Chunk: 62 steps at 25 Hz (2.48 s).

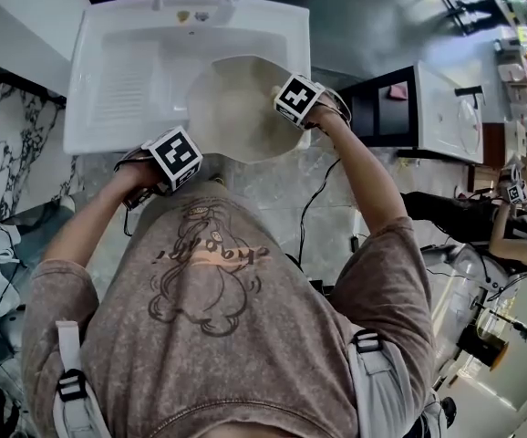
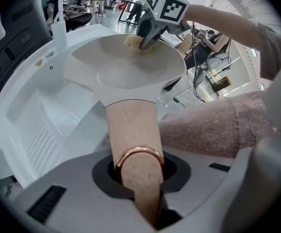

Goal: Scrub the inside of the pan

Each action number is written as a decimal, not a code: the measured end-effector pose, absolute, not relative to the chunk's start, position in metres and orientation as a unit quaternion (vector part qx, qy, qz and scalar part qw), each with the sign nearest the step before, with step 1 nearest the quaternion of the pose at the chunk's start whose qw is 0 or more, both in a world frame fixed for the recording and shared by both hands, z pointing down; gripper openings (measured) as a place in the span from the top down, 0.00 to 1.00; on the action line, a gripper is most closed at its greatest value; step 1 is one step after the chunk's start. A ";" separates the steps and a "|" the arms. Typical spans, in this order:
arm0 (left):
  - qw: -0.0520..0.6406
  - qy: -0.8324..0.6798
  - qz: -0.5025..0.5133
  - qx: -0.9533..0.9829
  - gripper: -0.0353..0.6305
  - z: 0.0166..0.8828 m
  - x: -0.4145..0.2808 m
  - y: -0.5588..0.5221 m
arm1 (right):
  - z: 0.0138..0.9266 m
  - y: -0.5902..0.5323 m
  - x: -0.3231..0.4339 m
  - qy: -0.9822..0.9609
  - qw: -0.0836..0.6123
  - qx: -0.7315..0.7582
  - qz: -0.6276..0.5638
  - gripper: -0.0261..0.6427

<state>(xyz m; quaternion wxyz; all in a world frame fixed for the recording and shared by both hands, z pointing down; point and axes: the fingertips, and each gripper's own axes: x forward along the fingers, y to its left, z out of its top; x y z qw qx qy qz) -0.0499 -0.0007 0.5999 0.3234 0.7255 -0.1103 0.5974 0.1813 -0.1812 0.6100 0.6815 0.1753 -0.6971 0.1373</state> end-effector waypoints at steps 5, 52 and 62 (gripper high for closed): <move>0.325 -0.111 0.597 0.725 0.82 0.600 -0.051 -0.001 | 0.607 -0.162 0.181 -0.701 0.682 0.148 0.149 0.73; 0.333 -0.104 0.598 0.721 0.82 0.597 -0.050 0.004 | 0.628 -0.079 0.030 -0.763 0.624 -0.015 0.168 0.73; 0.327 -0.097 0.601 0.722 0.81 0.597 -0.049 0.006 | 0.636 -0.099 0.011 -0.768 0.617 0.009 0.171 0.74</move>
